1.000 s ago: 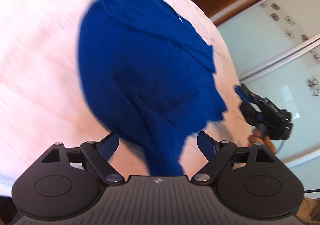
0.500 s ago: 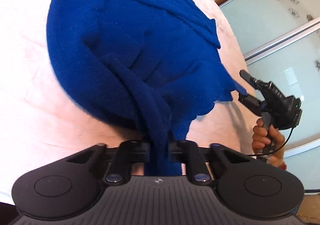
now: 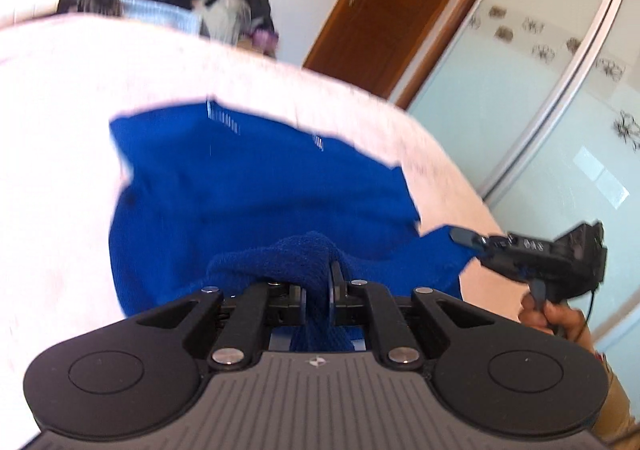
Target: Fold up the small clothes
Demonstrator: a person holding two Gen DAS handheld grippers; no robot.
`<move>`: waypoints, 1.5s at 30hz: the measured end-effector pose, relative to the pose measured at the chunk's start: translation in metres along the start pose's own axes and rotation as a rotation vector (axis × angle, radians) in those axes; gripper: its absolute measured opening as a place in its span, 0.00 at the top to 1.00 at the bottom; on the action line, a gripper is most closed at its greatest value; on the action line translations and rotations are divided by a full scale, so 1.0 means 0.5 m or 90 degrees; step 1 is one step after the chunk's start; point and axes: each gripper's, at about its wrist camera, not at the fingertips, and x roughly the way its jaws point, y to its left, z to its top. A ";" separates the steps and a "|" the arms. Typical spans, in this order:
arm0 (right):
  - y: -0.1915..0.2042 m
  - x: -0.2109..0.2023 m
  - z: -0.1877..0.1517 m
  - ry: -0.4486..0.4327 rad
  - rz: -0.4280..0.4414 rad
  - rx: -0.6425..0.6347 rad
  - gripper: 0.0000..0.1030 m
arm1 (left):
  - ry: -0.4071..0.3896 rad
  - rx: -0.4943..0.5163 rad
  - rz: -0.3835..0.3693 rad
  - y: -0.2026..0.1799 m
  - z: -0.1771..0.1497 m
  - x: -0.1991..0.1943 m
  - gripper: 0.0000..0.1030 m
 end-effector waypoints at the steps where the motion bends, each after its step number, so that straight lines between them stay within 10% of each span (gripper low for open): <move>1: 0.001 0.003 0.009 -0.007 0.007 0.004 0.90 | -0.010 0.000 0.003 -0.001 0.012 0.001 0.91; 26: -0.023 0.120 0.162 -0.122 0.002 0.036 0.90 | -0.050 0.042 0.067 0.033 0.228 0.148 0.91; 45: -0.184 0.305 0.218 -0.090 -0.084 0.128 0.90 | 0.065 0.006 0.128 0.138 0.293 0.411 0.91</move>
